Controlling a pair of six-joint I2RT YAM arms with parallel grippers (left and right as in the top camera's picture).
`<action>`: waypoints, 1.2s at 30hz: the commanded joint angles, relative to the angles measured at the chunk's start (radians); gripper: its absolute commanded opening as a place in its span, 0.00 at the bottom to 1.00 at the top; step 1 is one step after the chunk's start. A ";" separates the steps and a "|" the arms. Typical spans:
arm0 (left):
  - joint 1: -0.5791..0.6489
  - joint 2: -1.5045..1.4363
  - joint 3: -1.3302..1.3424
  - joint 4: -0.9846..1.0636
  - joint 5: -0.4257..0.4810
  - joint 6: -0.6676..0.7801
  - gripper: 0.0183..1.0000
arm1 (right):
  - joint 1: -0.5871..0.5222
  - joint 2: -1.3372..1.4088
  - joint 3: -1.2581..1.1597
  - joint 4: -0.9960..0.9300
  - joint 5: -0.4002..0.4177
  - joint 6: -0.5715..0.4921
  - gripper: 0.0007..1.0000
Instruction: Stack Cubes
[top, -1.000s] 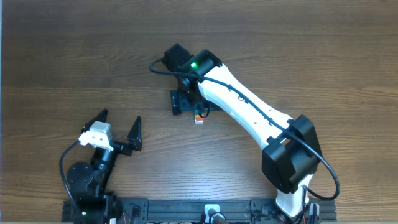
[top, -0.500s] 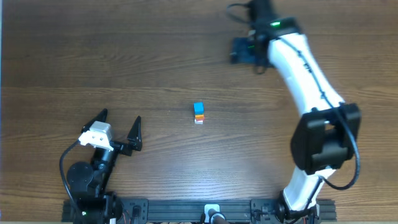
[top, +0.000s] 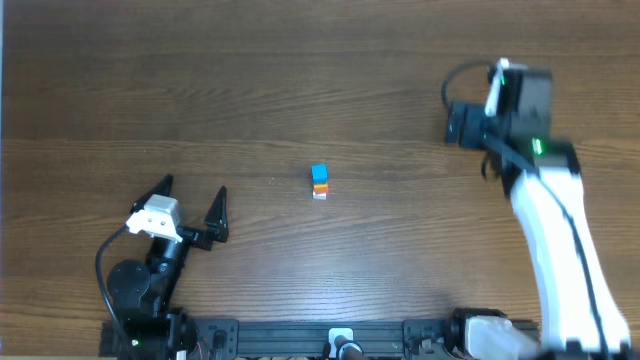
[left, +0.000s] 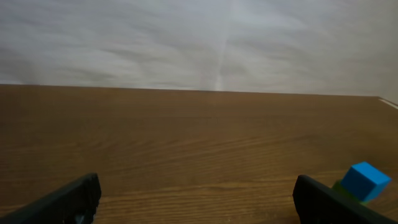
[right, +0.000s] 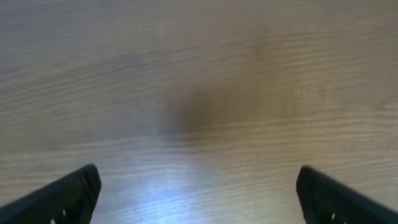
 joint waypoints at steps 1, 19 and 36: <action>-0.005 -0.005 -0.004 -0.002 0.010 0.011 1.00 | -0.045 -0.369 -0.298 0.151 -0.131 -0.097 0.99; -0.005 -0.005 -0.004 -0.002 0.010 0.011 1.00 | -0.039 -1.291 -1.021 0.505 -0.264 -0.123 0.99; -0.005 -0.005 -0.004 -0.002 0.010 0.011 1.00 | -0.039 -1.322 -1.050 0.562 -0.212 -0.134 0.99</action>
